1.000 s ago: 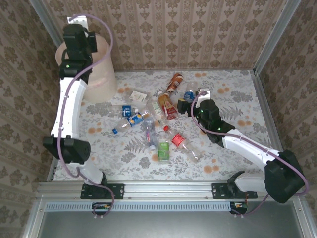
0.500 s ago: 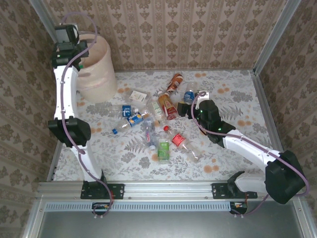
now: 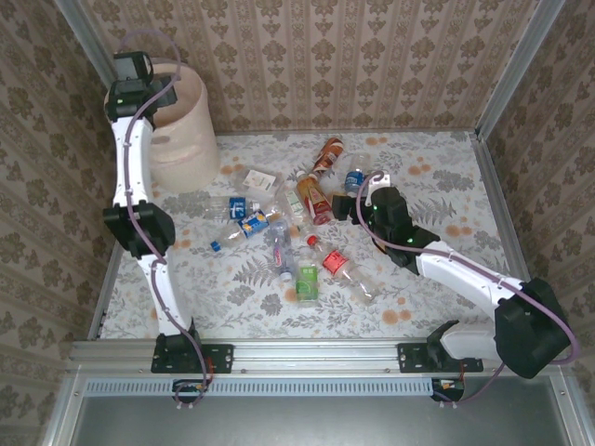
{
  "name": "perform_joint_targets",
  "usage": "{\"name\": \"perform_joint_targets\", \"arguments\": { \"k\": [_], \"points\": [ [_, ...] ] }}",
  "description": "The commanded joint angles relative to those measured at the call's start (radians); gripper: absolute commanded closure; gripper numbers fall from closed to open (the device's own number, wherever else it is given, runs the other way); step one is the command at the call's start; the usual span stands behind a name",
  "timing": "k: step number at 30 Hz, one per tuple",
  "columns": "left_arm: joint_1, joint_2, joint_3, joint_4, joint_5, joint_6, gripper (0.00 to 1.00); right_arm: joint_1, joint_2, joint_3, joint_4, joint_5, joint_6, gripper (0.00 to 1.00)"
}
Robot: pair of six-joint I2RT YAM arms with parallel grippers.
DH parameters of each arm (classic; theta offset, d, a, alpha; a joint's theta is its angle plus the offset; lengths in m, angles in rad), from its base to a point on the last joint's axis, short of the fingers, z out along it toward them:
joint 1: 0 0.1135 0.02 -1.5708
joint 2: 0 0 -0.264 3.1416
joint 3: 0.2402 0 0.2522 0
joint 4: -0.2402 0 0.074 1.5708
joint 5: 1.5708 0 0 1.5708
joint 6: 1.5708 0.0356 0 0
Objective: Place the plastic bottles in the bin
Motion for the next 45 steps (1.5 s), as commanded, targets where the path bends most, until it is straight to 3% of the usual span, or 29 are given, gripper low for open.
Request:
{"name": "perform_joint_targets", "arguments": {
  "k": [1, 14, 23, 34, 40, 45],
  "points": [
    [0.008, -0.048, 0.057, 0.048, 0.067, -0.071, 0.06, 0.0, -0.037, -0.033, 0.021, 0.016, 0.027, 0.0],
    [-0.059, -0.272, -0.21, 0.089, 0.179, -0.082, 0.0, -0.002, -0.055, -0.068, 0.016, 0.021, 0.031, 0.0],
    [-0.117, -0.466, -0.476, 0.211, 0.297, -0.109, 0.0, -0.04, 0.006, -0.019, -0.118, 0.063, 0.141, 0.0],
    [-0.121, -0.67, -0.786, 0.375, 0.439, -0.245, 0.0, -0.092, 0.179, 0.122, -0.297, 0.076, 0.208, 0.0],
    [-0.119, -0.786, -0.973, 0.484, 0.465, -0.325, 0.0, -0.142, 0.278, 0.181, -0.266, -0.046, 0.241, 0.0],
    [-0.11, -0.852, -1.067, 0.501, 0.459, -0.347, 0.0, -0.148, 0.397, 0.296, -0.301, -0.065, 0.217, 0.02]
  ]
}}
